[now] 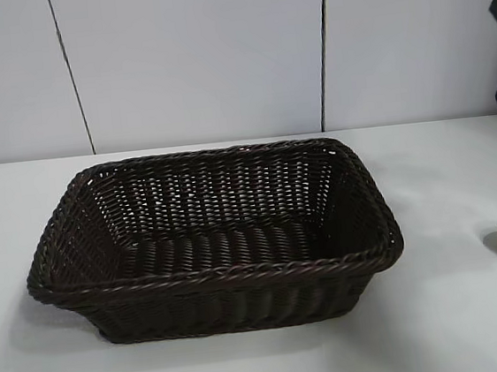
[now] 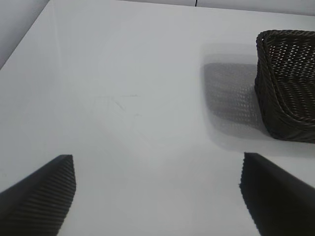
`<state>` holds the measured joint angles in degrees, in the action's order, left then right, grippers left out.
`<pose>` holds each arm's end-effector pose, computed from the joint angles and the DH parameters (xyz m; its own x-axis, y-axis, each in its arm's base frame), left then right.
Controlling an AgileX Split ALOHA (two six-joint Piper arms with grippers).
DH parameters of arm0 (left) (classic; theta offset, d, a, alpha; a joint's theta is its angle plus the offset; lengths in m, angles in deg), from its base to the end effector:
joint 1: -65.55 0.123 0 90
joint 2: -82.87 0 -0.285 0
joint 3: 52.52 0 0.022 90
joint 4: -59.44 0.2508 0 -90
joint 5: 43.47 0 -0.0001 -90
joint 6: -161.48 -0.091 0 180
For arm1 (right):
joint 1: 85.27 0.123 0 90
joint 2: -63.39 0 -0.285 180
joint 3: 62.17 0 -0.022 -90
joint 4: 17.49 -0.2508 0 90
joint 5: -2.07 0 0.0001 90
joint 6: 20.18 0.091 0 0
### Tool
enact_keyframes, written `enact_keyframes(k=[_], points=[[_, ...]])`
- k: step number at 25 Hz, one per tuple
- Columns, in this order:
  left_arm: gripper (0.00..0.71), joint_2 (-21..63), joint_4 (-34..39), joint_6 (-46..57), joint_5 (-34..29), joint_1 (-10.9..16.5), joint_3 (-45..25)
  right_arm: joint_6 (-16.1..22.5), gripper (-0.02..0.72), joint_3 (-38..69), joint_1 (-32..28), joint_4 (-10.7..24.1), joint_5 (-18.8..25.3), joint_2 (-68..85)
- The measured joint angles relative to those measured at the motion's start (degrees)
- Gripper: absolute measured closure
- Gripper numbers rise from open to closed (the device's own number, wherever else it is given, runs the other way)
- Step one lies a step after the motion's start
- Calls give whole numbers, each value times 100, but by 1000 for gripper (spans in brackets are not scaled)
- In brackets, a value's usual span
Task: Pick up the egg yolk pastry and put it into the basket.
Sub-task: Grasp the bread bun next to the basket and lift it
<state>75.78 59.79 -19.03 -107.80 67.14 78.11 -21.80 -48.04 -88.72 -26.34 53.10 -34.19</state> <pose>-0.0078 0.0003 0.2684 -0.5120 -0.0027 -0.8590 -0.0266 0.9996 0.0127 0.3061 -0.0075 0.2470 -0.9476 0.1260 -0.2937 0.0895 0.9868 0.1347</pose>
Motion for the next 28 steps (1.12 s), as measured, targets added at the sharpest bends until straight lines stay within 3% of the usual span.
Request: enact_keyframes(k=[13,19,26,28], points=[[52,0,0,0,0,0,0,43,165,0,0,215,-467,-1482],[52,0,0,5,5,0,0,394,173,-26,0,608,-562,-1689],[52,0,0,5,5,0,0,505,283,-36,0,735,-573,-1696],[52,0,0,5,5,0,0,505,394,-36,0,735,-573,-1696]])
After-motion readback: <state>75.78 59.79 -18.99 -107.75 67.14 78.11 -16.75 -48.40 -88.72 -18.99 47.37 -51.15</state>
